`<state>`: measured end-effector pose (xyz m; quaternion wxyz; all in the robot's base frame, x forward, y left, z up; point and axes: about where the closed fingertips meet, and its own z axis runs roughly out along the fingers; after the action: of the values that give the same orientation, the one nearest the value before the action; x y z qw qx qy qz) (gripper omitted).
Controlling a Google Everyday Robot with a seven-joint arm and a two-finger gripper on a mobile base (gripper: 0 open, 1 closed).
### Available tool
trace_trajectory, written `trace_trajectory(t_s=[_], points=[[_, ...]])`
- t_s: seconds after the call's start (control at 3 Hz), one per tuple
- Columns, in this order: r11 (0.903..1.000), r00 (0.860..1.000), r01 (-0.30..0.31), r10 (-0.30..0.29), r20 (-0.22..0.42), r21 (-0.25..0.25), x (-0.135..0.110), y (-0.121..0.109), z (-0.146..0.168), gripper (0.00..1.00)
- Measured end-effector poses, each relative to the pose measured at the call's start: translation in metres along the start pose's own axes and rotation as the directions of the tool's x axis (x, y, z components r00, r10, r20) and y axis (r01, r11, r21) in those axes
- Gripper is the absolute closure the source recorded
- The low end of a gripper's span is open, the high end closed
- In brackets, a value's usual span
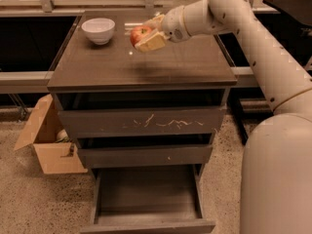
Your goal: Place apple into bottom drawer
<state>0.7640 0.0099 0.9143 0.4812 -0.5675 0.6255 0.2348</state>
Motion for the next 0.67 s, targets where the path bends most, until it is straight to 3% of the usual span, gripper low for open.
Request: trace_trajectory(t_s=[0.33, 0.67], points=[[1.0000, 1.000, 0.005, -0.005, -0.004, -0.006, 0.003, 0.001, 0.004, 1.00], [0.9974, 0.999, 0.029, -0.028, 0.016, -0.066, 0.001, 0.021, 0.005, 1.00]])
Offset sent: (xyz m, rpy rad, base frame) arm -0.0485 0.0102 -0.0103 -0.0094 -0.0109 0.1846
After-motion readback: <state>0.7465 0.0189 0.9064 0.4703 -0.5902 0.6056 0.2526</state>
